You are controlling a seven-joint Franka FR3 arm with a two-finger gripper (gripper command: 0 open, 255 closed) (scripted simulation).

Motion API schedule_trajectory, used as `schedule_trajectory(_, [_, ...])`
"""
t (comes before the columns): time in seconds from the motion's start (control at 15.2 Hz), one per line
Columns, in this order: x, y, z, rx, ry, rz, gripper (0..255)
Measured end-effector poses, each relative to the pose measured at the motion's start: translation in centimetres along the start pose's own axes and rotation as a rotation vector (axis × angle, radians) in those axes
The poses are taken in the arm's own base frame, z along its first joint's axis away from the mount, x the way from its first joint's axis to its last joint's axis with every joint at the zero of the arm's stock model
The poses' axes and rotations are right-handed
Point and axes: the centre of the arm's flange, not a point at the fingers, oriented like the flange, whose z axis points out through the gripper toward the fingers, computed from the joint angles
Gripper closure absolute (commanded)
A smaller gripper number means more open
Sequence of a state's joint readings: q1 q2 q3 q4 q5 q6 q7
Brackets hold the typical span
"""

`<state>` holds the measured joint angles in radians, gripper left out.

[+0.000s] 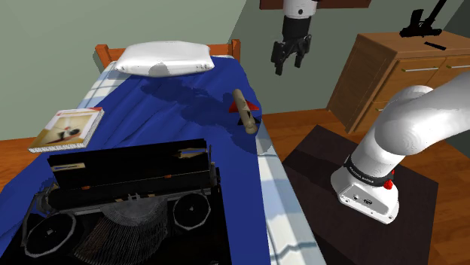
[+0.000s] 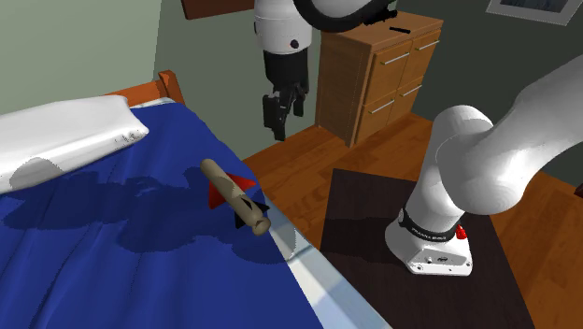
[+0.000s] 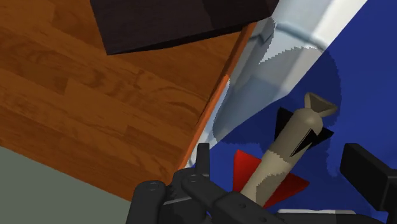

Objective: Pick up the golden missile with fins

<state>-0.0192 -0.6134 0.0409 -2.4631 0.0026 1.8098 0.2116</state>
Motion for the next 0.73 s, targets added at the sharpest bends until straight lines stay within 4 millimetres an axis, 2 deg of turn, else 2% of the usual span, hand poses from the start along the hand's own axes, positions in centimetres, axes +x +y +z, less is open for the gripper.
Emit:
schedule_trajectory(0.26, [2.7,-2.3,4.2,0.007,-0.014,0.095,0])
schedule_trajectory(0.73, [7.7,-5.0,11.5,0.02,-0.036,0.261,0])
